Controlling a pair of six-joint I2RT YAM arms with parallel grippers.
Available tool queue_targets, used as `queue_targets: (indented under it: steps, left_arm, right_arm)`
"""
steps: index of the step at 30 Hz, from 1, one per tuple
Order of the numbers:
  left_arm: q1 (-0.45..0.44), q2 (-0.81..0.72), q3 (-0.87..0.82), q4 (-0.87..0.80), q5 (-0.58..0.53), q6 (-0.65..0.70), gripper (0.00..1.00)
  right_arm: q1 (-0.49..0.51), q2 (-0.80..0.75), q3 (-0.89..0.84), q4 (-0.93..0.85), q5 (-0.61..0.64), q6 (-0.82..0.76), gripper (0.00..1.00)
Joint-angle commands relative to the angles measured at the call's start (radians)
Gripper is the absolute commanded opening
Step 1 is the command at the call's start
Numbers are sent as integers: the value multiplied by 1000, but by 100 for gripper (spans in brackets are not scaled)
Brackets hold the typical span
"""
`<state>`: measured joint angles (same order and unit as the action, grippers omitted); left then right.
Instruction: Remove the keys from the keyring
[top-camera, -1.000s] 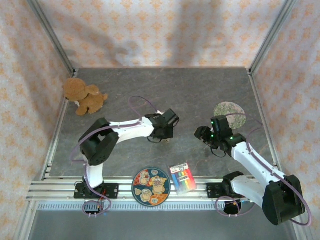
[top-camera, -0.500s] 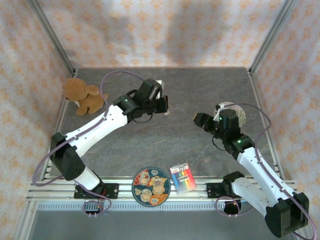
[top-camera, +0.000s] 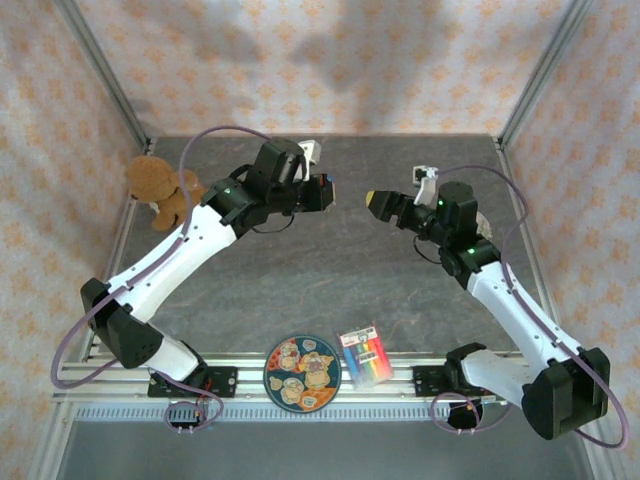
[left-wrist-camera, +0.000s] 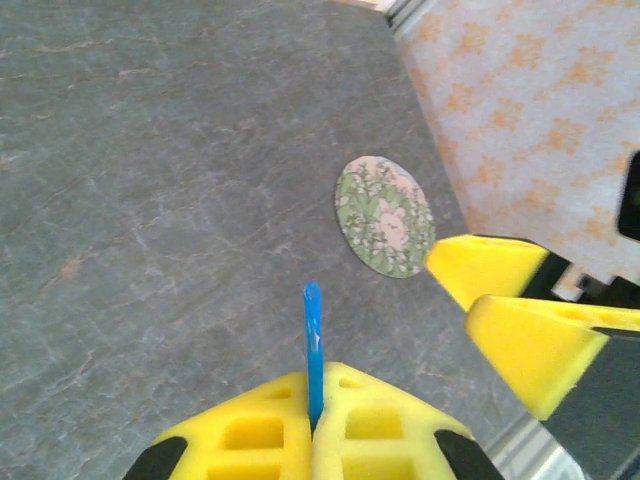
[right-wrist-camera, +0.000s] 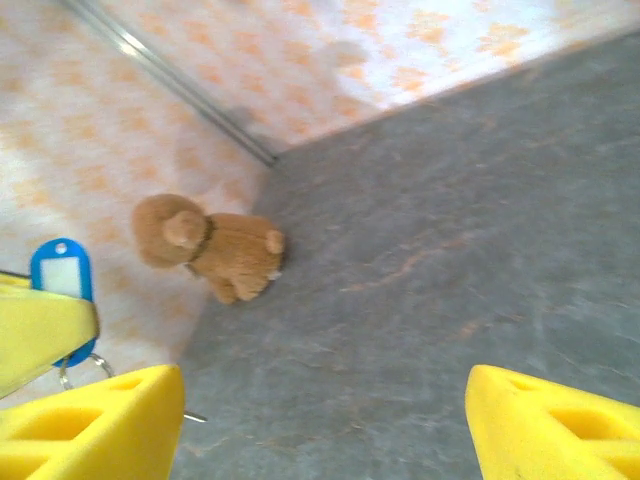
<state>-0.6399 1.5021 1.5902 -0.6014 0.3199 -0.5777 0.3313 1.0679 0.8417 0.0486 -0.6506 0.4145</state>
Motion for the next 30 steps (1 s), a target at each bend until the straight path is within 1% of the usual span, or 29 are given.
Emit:
queue_targets:
  steps: [1,5,9,12,16,23,28,30]
  left_arm:
    - [20,-34,56,3,64,-19,0]
    - [28,-47,77,15,101,-41,0]
    - [32,-64,74,52,136,-77,0]
    - [32,-72,70,79,158,-108,0]
    - [32,-78,68,106,187,-127,0]
    - [32,-88,44,179,258,-180,0]
    - [33,-97,31,213,276,-207,0]
    - [35,-101,27,226,278,-217,0]
  right_arm:
    - [6,13,2,201,-142,38,74]
    - [6,34,-1,332,-233,84,73]
    - [16,15,-50,495,-244,123,75]
    - [53,16,-45,511,-236,100,78]
    - [127,23,-28,485,-210,21,78]
    - [160,67,6,522,-224,32,77]
    - [183,88,23,546,-234,41,77]
    - [186,89,29,558,-239,52,75]
